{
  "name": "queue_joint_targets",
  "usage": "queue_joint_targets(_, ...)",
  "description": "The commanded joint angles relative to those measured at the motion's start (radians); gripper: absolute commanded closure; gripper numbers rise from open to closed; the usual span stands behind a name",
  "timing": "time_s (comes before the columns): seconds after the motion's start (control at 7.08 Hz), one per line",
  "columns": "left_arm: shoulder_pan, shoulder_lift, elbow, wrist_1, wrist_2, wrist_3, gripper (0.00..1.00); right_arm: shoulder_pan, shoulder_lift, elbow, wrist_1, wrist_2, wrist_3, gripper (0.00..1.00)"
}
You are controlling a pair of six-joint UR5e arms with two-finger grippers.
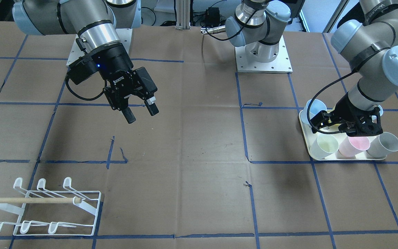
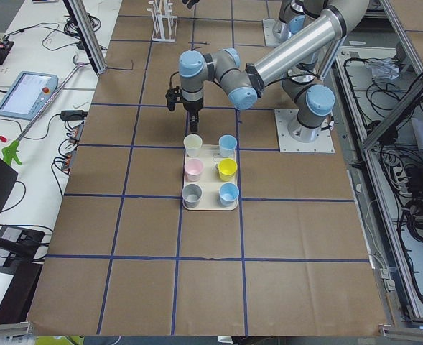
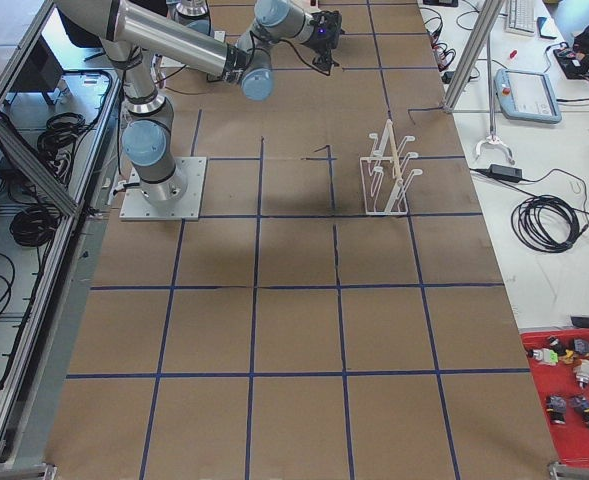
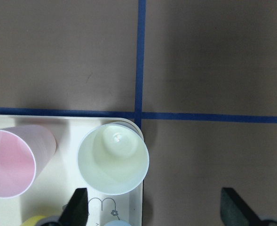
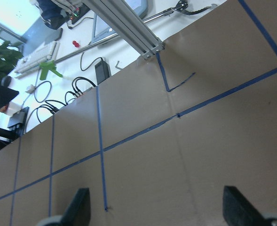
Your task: Transfer IKEA cup to right arm and place on rack
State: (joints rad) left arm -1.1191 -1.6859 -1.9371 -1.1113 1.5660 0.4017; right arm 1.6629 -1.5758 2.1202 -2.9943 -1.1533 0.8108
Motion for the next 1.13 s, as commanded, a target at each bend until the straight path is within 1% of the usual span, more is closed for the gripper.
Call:
queue_joint_targets(0.0,0.005,-0.018,-0.045,0.049,-0.003,0.005,0.01,0.001,0.000,0.049,-0.131,0.075,0.175,0.00)
queue_joint_targets(0.14,0.005,-0.053,-0.072,0.132,-0.001,0.029,0.01,0.005,0.005,0.078,-0.219,0.104,0.267,0.00)
queue_joint_targets(0.28,0.005,-0.081,-0.098,0.209,0.002,0.054,0.01,0.005,0.005,0.102,-0.283,0.109,0.363,0.00)
queue_joint_targets(0.42,0.005,-0.087,-0.120,0.238,0.002,0.052,0.01,0.006,0.005,0.104,-0.291,0.107,0.393,0.00)
queue_joint_targets(0.71,0.005,-0.092,-0.123,0.238,0.003,0.058,0.01,0.029,0.005,0.104,-0.290,0.109,0.396,0.00)
queue_joint_targets(0.85,0.005,-0.092,-0.123,0.240,0.000,0.058,0.08,0.053,0.005,0.104,-0.293,0.106,0.419,0.00)
queue_joint_targets(0.99,0.005,-0.092,-0.122,0.240,0.003,0.058,0.43,0.060,0.005,0.106,-0.320,0.104,0.436,0.00)
